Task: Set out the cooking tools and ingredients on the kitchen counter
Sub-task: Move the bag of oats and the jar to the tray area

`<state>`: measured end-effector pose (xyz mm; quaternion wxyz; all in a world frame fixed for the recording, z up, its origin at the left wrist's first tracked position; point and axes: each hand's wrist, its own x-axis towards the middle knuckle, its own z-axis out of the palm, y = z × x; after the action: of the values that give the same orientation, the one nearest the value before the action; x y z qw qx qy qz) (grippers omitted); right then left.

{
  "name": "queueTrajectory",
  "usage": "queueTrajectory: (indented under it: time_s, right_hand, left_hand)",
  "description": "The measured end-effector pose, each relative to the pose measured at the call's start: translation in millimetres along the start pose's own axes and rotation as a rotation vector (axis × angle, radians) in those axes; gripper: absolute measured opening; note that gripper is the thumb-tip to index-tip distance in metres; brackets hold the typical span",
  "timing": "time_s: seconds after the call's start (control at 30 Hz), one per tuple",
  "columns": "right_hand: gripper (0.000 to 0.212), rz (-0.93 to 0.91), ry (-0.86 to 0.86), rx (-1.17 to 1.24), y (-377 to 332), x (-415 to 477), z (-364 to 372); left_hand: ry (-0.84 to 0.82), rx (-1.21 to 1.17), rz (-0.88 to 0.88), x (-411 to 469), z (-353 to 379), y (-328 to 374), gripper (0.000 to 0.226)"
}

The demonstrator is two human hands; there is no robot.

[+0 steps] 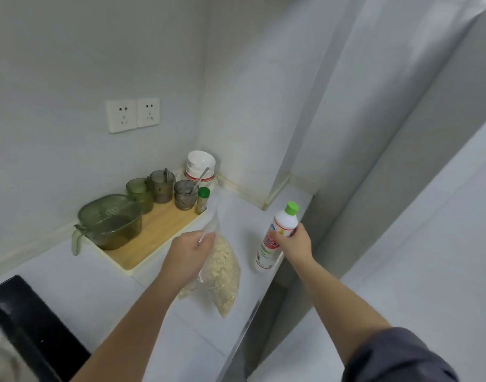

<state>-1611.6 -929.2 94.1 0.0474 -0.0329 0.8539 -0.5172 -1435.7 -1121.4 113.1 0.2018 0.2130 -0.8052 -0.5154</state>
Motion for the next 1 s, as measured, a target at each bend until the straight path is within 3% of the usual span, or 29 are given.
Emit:
queueTrajectory:
  time_s: [0.2,0.43,0.7,0.87,1.0]
  right_hand:
    - [0.045,0.018,0.029,-0.053,9,151,8]
    - [0.044,0.060,0.044,-0.091,21,257,20]
    - [0.057,0.077,0.046,-0.064,38,273,27]
    - [0.088,0.215,-0.021,-0.151,47,255,30]
    - [0.069,0.297,-0.177,-0.268,61,214,47]
  left_hand:
    - [-0.019,0.141,0.004,90,56,0,0.042]
    - [0.001,0.247,0.017,165,84,3,0.044]
    - [-0.002,0.306,0.026,188,99,-12,0.044]
    - [-0.089,0.508,0.049,177,88,-14,0.045]
    - [-0.222,0.800,0.108,163,70,-17,0.042]
